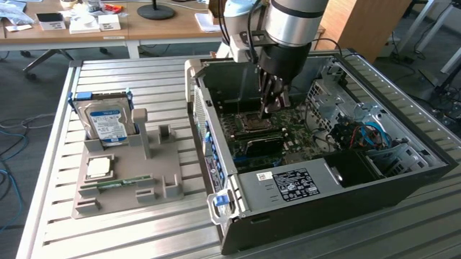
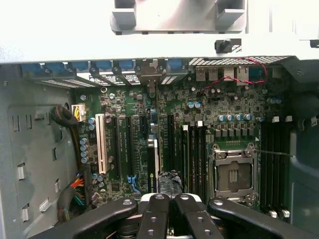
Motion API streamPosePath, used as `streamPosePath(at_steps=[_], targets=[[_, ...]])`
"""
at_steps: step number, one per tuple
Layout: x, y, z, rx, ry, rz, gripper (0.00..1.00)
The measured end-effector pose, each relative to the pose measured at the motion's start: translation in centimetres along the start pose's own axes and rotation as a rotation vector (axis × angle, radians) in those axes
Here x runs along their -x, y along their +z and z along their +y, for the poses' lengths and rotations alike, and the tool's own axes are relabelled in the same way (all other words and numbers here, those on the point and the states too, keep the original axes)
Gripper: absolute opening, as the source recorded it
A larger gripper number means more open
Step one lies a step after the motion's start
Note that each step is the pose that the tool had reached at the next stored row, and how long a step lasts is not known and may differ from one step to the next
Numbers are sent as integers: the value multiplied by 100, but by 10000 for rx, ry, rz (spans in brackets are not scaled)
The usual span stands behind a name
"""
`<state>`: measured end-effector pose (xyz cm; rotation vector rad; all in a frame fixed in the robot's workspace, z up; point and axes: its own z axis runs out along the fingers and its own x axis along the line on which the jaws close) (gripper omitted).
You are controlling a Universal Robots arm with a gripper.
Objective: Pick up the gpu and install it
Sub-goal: 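Press down on the gpu until it lock into place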
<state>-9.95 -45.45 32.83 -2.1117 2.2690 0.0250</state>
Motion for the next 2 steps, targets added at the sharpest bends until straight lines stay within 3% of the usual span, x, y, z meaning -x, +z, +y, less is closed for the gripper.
streamPosePath(at_steps=[2], targets=[[0,0,0,0,0,0,11]])
